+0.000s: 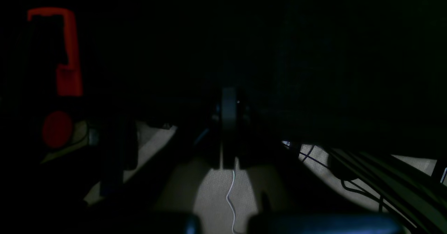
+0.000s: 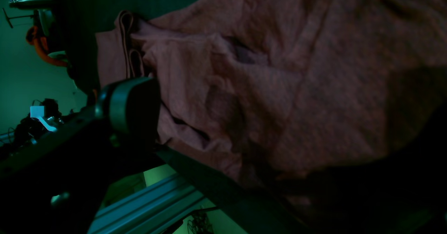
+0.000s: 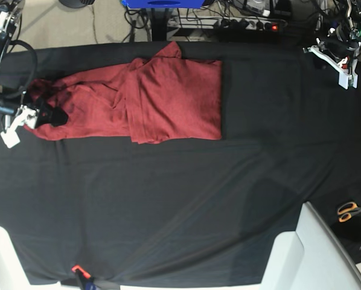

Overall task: Fold the T-shirt properly
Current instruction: 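Grasp the shirt's loose end with the right gripper and fold it over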

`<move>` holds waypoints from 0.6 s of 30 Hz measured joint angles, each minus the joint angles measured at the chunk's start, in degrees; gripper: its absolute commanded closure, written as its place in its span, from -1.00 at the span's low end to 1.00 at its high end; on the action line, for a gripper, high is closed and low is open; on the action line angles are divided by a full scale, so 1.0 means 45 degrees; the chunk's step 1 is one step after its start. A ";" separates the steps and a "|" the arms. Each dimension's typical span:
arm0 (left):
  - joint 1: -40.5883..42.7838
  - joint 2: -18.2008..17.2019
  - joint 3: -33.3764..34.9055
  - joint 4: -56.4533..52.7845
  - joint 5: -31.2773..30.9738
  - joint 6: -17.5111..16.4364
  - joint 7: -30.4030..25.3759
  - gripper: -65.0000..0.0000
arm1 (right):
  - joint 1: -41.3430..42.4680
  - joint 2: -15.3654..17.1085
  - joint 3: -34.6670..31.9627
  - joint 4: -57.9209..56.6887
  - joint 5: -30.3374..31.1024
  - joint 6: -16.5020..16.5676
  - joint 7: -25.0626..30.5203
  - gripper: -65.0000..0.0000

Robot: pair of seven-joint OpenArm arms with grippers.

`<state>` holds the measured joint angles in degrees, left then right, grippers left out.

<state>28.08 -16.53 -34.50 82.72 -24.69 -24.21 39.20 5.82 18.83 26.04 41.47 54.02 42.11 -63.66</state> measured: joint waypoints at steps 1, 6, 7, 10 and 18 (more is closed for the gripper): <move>0.0000 0.0000 0.0000 0.0000 0.0000 -0.0005 0.0000 1.00 | 0.0000 0.0000 -0.0005 0.0000 0.0000 0.0000 -0.0005 -0.72; -0.0029 0.0000 0.0000 -0.0005 0.0000 -0.0005 0.0005 1.00 | 0.0107 0.0049 -0.1205 0.0131 0.0044 0.0087 -0.0185 -0.71; -0.0029 0.0000 0.0000 -0.0005 0.0000 -0.0005 0.0000 1.00 | 0.0087 0.0010 -0.1205 0.0316 0.0034 0.0087 -0.0228 -0.71; -0.0029 0.0005 -0.0005 -0.0010 0.0000 -0.0005 0.0005 1.00 | 0.0029 -0.0117 -0.1209 0.0544 0.0029 0.0087 -0.0583 -0.71; -0.0034 -0.0005 0.0000 -0.0005 0.0000 -0.0005 0.0000 1.00 | -0.0039 -0.0243 -0.1083 0.0534 0.0024 0.0034 -0.0811 -0.43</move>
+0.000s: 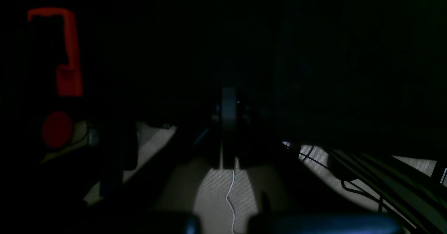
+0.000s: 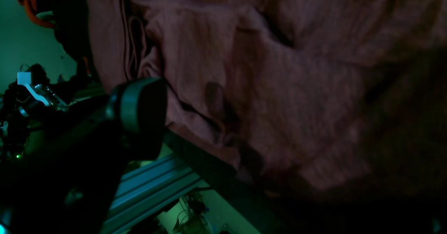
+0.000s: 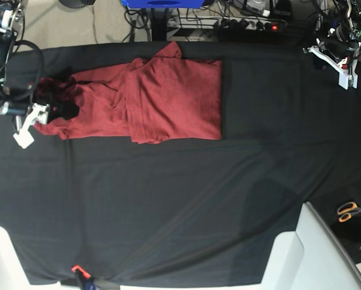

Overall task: Fold the T-shirt properly
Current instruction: 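Grasp the shirt's loose end with the right gripper and fold it over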

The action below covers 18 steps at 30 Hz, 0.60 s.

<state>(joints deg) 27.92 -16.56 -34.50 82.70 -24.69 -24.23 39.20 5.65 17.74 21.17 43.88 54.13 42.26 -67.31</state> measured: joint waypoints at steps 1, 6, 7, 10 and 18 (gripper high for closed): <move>-0.0010 0.0005 0.0000 -0.0005 0.0000 0.0000 0.0000 1.00 | -0.0005 -0.0019 0.0000 0.0000 -0.0015 -0.0024 -0.0024 -0.38; -0.0024 0.0005 0.0000 -0.0015 0.0000 0.0000 0.0005 1.00 | -0.0053 -0.0073 0.0049 -0.0102 -0.0301 -0.0204 -0.0214 0.14; -0.0024 0.0005 0.0000 -0.0015 0.0000 0.0000 0.0000 1.00 | -0.0073 -0.0083 0.0049 -0.0126 -0.0442 -0.0248 -0.0296 0.31; -0.0024 0.0005 0.0000 -0.0015 0.0005 0.0000 0.0005 1.00 | -0.0189 -0.0146 0.0044 -0.0199 -0.0704 -0.0296 -0.0238 0.78; -0.0024 0.0010 0.0000 -0.0015 0.0000 0.0000 0.0000 1.00 | -0.0170 -0.0165 0.0044 -0.0277 -0.0806 -0.0321 -0.0194 0.98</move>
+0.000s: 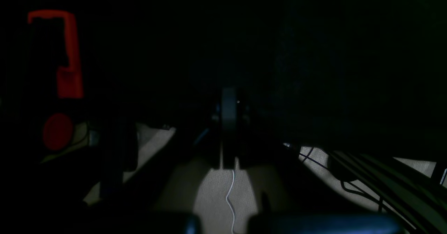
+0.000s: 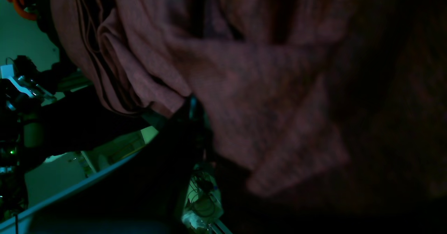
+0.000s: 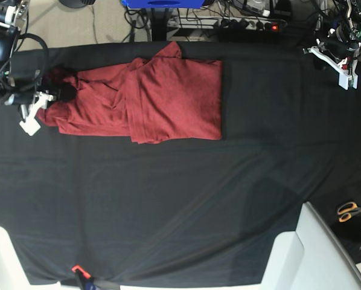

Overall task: Fold the T-shirt properly
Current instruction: 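Grasp the shirt's loose end with the right gripper and fold it over, then press and tuck the folded red shirt with the right gripper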

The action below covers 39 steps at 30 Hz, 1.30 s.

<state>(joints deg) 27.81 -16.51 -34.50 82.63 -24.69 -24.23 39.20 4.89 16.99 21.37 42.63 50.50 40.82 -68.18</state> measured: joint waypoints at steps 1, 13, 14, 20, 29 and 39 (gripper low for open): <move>0.0005 0.0000 0.0000 0.0000 0.0000 0.0000 0.0000 1.00 | 0.0000 0.0000 0.0000 0.0000 -0.0044 0.0000 0.0010 0.98; 0.0000 -0.0005 0.0000 0.0000 -0.0005 0.0000 0.0000 1.00 | -0.0214 0.1705 0.2390 -0.0073 -0.1331 -0.0214 -0.0155 0.98; 0.0000 0.0000 0.0000 0.0000 0.0000 0.0000 0.0005 1.00 | -0.0219 0.1880 0.2390 -0.0083 -0.1307 -0.0209 -0.0146 0.98; 0.0005 0.0000 0.0019 0.0000 0.0000 0.0005 0.0000 1.00 | -0.0029 0.2574 0.2365 -0.0097 -0.1234 -0.0199 0.0452 0.98; 0.0010 0.0277 0.0024 -0.0010 0.0034 0.0000 0.0005 1.00 | -0.1059 0.1846 0.2331 0.3225 -0.1239 -0.3954 0.0471 0.98; 0.0005 0.0233 0.0019 -0.0010 0.0005 0.0005 0.0005 1.00 | -0.2856 0.0311 0.2249 0.9214 -0.1302 -0.9802 0.0262 0.98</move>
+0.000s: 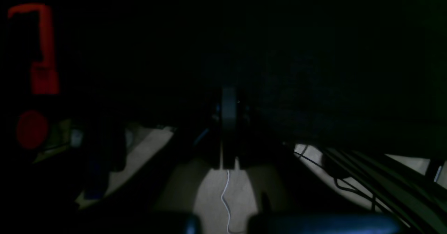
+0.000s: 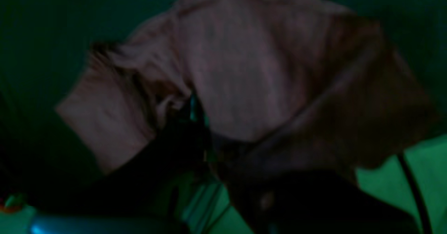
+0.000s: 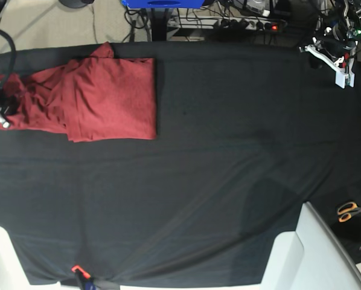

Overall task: Fold the T-shirt properly
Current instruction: 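Press and tuck the folded red shirt with the right gripper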

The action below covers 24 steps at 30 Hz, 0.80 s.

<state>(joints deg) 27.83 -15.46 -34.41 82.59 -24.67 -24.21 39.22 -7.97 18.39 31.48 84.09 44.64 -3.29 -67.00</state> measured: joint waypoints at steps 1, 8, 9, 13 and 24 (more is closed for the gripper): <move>0.0005 -0.0024 0.0000 0.0000 0.0034 0.0034 -0.0010 1.00 | -0.0112 -0.0097 0.0000 0.0656 0.0058 -0.0690 -0.0316 0.98; 0.0005 -0.0015 0.0005 0.0000 0.0034 0.0029 -0.0005 1.00 | -0.0248 -0.0364 -0.2375 0.3152 0.0117 -0.3546 -0.0942 0.98; 0.0005 -0.0024 0.0000 0.0000 0.0039 0.0034 -0.0005 1.00 | -0.0325 -0.0491 -0.2759 0.3293 0.0136 -0.4109 -0.0957 0.98; -0.0005 0.0010 0.0005 0.0000 0.0029 0.0029 -0.0005 1.00 | -0.0384 -0.1088 -0.3920 0.3313 -0.0019 -0.5115 -0.0937 0.98; 0.0000 -0.0015 0.0005 0.0000 0.0034 0.0029 0.0000 1.00 | -0.0039 -0.1462 -0.7155 0.3643 -0.0398 -0.6931 -0.0821 0.98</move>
<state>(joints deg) 27.83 -15.53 -34.39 82.59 -24.51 -24.08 39.22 -8.14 11.81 -0.71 100.49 42.85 -34.48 -70.70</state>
